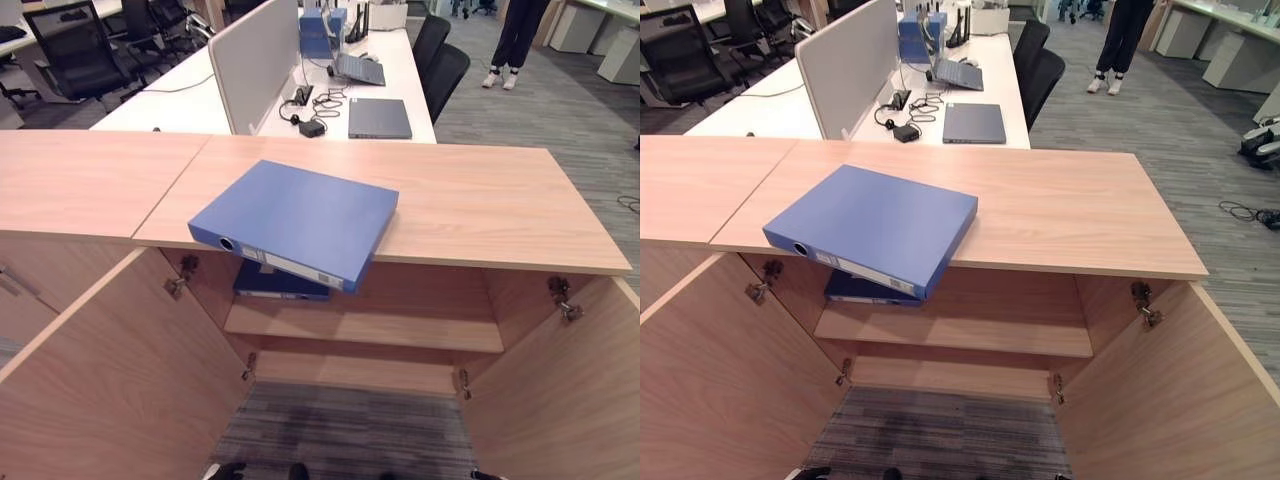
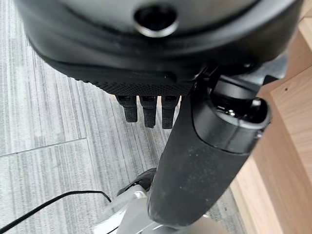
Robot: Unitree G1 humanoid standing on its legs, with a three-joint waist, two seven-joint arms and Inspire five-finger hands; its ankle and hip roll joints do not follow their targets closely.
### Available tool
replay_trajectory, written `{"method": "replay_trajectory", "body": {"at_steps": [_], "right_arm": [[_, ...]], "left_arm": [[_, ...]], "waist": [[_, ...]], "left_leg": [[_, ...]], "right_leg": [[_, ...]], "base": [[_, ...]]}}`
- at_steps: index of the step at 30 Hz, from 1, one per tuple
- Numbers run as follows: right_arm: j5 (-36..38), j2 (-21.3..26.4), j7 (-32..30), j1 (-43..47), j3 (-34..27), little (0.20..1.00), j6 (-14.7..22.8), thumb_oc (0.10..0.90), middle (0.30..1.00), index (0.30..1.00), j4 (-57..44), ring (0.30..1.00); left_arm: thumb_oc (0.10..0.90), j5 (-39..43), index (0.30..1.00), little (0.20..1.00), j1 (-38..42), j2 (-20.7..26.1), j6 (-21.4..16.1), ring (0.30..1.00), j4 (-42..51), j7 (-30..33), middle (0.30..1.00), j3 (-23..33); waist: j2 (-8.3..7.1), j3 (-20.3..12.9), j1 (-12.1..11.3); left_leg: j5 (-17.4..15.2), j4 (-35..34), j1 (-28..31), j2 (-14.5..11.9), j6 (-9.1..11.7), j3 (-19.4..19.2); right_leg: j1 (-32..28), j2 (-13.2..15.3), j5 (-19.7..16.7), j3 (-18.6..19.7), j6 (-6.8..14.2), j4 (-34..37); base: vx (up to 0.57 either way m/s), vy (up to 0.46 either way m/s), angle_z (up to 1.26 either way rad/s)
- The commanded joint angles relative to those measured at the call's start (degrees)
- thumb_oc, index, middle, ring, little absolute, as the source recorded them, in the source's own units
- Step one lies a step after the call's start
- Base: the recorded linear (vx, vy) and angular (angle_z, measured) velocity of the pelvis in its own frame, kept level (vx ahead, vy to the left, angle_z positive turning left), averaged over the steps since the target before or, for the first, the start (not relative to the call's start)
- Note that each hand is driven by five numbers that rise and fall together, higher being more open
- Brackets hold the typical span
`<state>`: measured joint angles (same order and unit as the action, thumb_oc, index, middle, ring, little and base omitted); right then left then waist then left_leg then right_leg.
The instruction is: Put the empty folder in the office cabinet
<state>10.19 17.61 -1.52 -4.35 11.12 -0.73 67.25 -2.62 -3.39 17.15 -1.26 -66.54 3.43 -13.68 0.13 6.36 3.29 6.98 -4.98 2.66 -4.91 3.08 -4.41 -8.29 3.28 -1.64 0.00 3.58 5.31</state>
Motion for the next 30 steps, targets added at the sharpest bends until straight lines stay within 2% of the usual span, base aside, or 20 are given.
{"method": "replay_trajectory", "body": {"at_steps": [1, 7, 10, 11, 14, 16, 17, 19, 23, 30], "right_arm": [[0.3, 1.8, -0.4, 3.1, 0.4, 0.900, 0.8, 0.800, 0.900, 0.900, -0.8, 0.900], [-0.2, 2.1, -0.3, 3.2, 1.0, 0.900, 0.9, 0.800, 0.900, 0.900, -1.0, 0.900], [-0.3, 2.4, -0.2, 3.6, 1.3, 0.900, 0.9, 0.800, 0.900, 0.900, -1.6, 0.900], [-0.3, 2.8, -0.4, 3.9, 1.5, 0.900, 0.9, 0.800, 0.900, 0.900, -2.1, 0.900], [-0.6, 2.9, -0.4, 4.1, 1.9, 0.900, 0.7, 0.800, 0.900, 0.900, -2.1, 0.900], [-0.7, 3.3, -0.4, 4.2, 1.9, 0.900, 0.6, 0.800, 0.900, 0.900, -1.8, 0.900], [-1.3, 3.8, -0.4, 4.2, 2.0, 0.900, 0.3, 0.800, 0.900, 0.900, -1.4, 0.900], [-1.1, 3.7, -0.4, 4.1, 1.9, 0.900, 0.5, 0.800, 0.900, 0.900, -1.4, 0.900], [-0.6, 3.4, -0.7, 4.1, 0.9, 0.900, 0.7, 0.800, 0.900, 0.900, -0.7, 0.900], [-1.6, 2.0, -0.8, 4.1, 2.1, 0.900, 0.7, 0.800, 0.900, 0.900, -0.2, 0.900]], "left_arm": [[0.800, -0.1, 0.900, 0.900, 5.3, 0.5, -1.5, 0.900, 0.3, 0.5, 0.900, -1.0], [0.800, 0.4, 0.900, 0.900, 5.5, 0.6, -1.6, 0.900, 0.5, 0.3, 0.900, -1.0], [0.800, 1.0, 0.900, 0.900, 5.7, 0.8, -1.4, 0.900, 0.6, 0.4, 0.900, -0.9], [0.800, 1.4, 0.900, 0.900, 6.2, 0.7, -1.3, 0.900, 0.6, 0.4, 0.900, -1.0], [0.800, 1.4, 0.900, 0.900, 6.1, 0.7, -1.2, 0.900, 0.4, 0.5, 0.900, -0.8], [0.800, 1.4, 0.900, 0.900, 5.8, 0.1, -1.1, 0.900, -0.3, 0.6, 0.900, -0.7], [0.800, 0.8, 0.900, 0.900, 5.7, 0.0, -0.5, 0.900, -1.0, 0.4, 0.900, -0.9], [0.800, 0.3, 0.900, 0.900, 4.7, -0.2, -0.9, 0.900, -1.1, 0.3, 0.900, -1.1], [0.800, -0.5, 0.900, 0.900, 3.8, 0.0, -0.8, 0.900, -1.8, 0.3, 0.900, -0.6], [0.800, 0.2, 0.900, 0.900, 4.7, 1.3, -0.9, 0.900, -0.4, 0.9, 0.900, 0.1]], "waist": [[-0.31, 1.9, 0.0], [-0.54, 2.8, -0.3], [-1.16, 4.3, -0.7], [-1.92, 5.2, -1.3], [-2.70, 5.4, -1.6], [-2.79, 5.2, -1.4], [-2.30, 4.7, -1.4], [-1.44, 3.7, -1.6], [0.19, 1.3, -0.6], [0.85, 0.9, -0.6]], "left_leg": [[-8.5, 1.1, 7.6, 1.1, 2.6, -2.8], [-8.7, 7.0, 5.4, -0.4, 4.4, -3.2], [-5.6, 15.6, 0.3, -0.9, 6.5, -2.4], [-2.1, 20.8, -3.9, -1.4, 7.9, -2.4], [-2.9, 23.8, -6.2, -1.4, 7.2, -3.0], [-4.2, 21.3, -5.7, -3.1, 6.5, -4.8], [-4.5, 18.0, -4.8, -4.2, 6.0, -5.5], [-6.3, 10.3, -1.1, -3.7, 4.9, -4.5], [-5.9, 1.9, 4.9, -2.4, 4.6, -6.0], [-6.3, 0.0, 7.4, -1.9, 4.3, -6.4]], "right_leg": [[3.4, 1.9, 4.3, -1.6, 3.7, -3.1], [2.0, 1.2, 5.7, -3.7, 2.6, -2.8], [1.8, 1.0, 6.0, -4.6, 2.0, -2.9], [1.4, 1.5, 5.9, -5.2, 1.7, -2.7], [0.9, 1.8, 5.8, -5.5, 1.6, -1.9], [0.0, 2.4, 5.9, -6.0, 2.2, -1.2], [0.1, 2.2, 5.9, -6.6, 2.6, -1.0], [0.2, 1.8, 6.1, -6.0, 3.1, -0.9], [0.4, 1.7, 6.1, -5.6, 3.6, -1.0], [-0.1, 1.9, 5.9, -5.2, 3.9, -1.0]], "base": [[-0.01, -0.085, 0.14], [-0.02, -0.092, 0.10], [-0.10, -0.110, 0.15], [-0.11, -0.091, 0.18], [-0.04, -0.075, 0.32], [0.06, 0.042, 0.05], [0.12, 0.075, 0.08], [0.12, 0.060, 0.16], [0.09, 0.079, 0.05], [0.05, 0.051, -0.05]]}}
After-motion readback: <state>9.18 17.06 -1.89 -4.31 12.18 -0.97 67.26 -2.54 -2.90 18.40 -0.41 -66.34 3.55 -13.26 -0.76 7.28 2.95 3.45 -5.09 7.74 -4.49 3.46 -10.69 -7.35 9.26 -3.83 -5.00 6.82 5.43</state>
